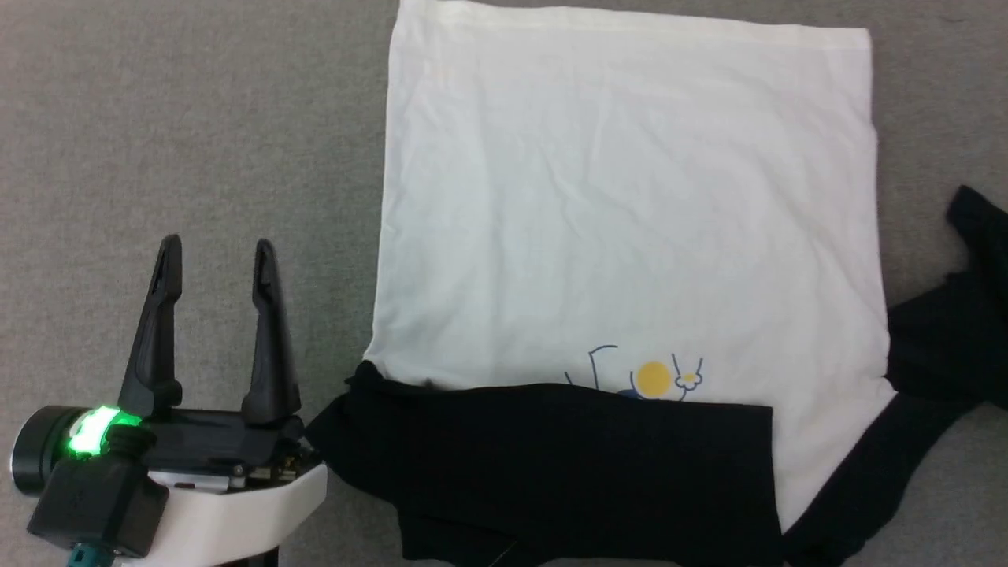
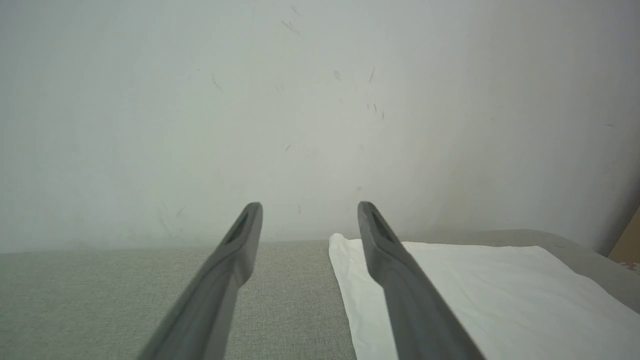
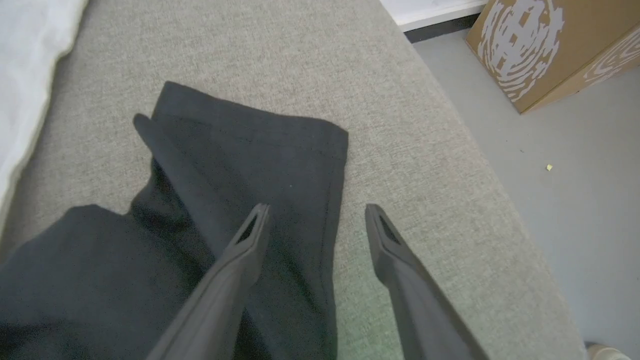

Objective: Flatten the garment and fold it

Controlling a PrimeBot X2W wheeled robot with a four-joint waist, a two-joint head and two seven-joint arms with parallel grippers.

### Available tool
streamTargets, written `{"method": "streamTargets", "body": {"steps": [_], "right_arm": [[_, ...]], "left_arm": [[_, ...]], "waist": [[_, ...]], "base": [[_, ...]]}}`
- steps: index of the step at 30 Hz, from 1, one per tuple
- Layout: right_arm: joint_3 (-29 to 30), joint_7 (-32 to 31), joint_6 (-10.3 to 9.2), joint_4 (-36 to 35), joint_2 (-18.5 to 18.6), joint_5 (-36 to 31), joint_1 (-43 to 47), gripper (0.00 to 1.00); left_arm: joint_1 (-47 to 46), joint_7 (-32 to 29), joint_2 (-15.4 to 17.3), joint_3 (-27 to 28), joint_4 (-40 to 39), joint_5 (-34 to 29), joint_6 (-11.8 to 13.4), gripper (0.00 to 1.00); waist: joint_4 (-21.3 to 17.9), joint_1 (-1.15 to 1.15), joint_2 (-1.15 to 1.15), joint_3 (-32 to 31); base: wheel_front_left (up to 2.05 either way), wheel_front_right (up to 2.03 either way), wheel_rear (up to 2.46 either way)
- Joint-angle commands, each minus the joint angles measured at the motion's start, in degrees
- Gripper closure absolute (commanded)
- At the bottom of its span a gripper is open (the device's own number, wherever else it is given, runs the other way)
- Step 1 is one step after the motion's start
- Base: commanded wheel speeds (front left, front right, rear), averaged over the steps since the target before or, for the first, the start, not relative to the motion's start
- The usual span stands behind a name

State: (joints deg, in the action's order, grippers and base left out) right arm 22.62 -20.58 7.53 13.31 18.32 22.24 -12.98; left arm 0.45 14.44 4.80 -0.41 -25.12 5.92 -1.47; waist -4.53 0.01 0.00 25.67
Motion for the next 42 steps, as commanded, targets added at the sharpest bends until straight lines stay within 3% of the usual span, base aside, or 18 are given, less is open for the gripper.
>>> {"method": "streamTargets", "body": {"steps": [1, 9, 10, 11, 12, 22, 29, 42], "right_arm": [[0.3, 0.3, -0.04, 0.6, -0.1, -0.5, -1.3, 0.00], [0.4, 0.2, -0.04, 3.0, 0.2, -1.4, -3.7, 0.00], [0.4, -0.1, -0.04, 3.4, 0.1, -1.4, -3.9, 0.50], [0.5, -0.5, -0.04, 3.6, -0.1, -1.3, -4.2, 0.86], [0.7, -1.0, -0.04, 3.8, -0.3, -1.3, -4.3, 1.00], [4.4, 0.1, -0.04, 0.3, -0.2, -2.4, -3.3, 1.00], [8.6, 1.6, -0.04, -3.6, 0.3, -3.5, -1.3, 1.00], [16.1, -1.9, -0.04, -11.1, 3.0, -5.4, 3.2, 1.00]], "left_arm": [[-1.1, -0.1, 0.3, 0.0, -0.4, -0.5, 0.1, 0.00], [-1.5, -0.1, 0.6, -0.1, -1.1, -0.7, 0.4, 0.00], [-1.7, -0.1, 0.6, -0.2, -1.1, -0.7, 0.5, 0.00], [-1.8, -0.1, 0.6, -0.3, -1.1, -0.8, 0.5, 0.00], [-1.9, -0.1, 0.6, -0.4, -1.0, -0.8, 0.5, 0.00], [-2.1, 0.2, 0.3, -0.8, 1.0, 0.2, 1.0, 0.00], [-0.4, 0.4, 0.0, -0.3, 2.5, 1.3, 1.4, 0.00], [6.3, 0.5, -0.4, 1.2, 3.3, 3.4, 1.8, 0.00]], "waist": [[1.6, -0.01, 0.00, 1.8], [2.4, -0.01, 0.00, 4.1], [2.4, -0.01, 0.00, 4.2], [2.5, -0.01, 0.00, 4.3], [2.5, -0.01, 0.00, 4.3], [2.2, -0.01, 0.00, 0.2], [1.9, -0.01, 0.00, -6.5], [2.9, -0.01, 0.00, -18.6]], "base": [[0.00, 0.00, 0.00], [0.00, 0.00, 0.00], [0.00, 0.00, 0.00], [0.00, 0.00, 0.00], [0.00, 0.00, 0.00], [0.00, 0.00, 0.00], [0.00, 0.00, 0.00], [0.00, 0.00, 0.00]]}}
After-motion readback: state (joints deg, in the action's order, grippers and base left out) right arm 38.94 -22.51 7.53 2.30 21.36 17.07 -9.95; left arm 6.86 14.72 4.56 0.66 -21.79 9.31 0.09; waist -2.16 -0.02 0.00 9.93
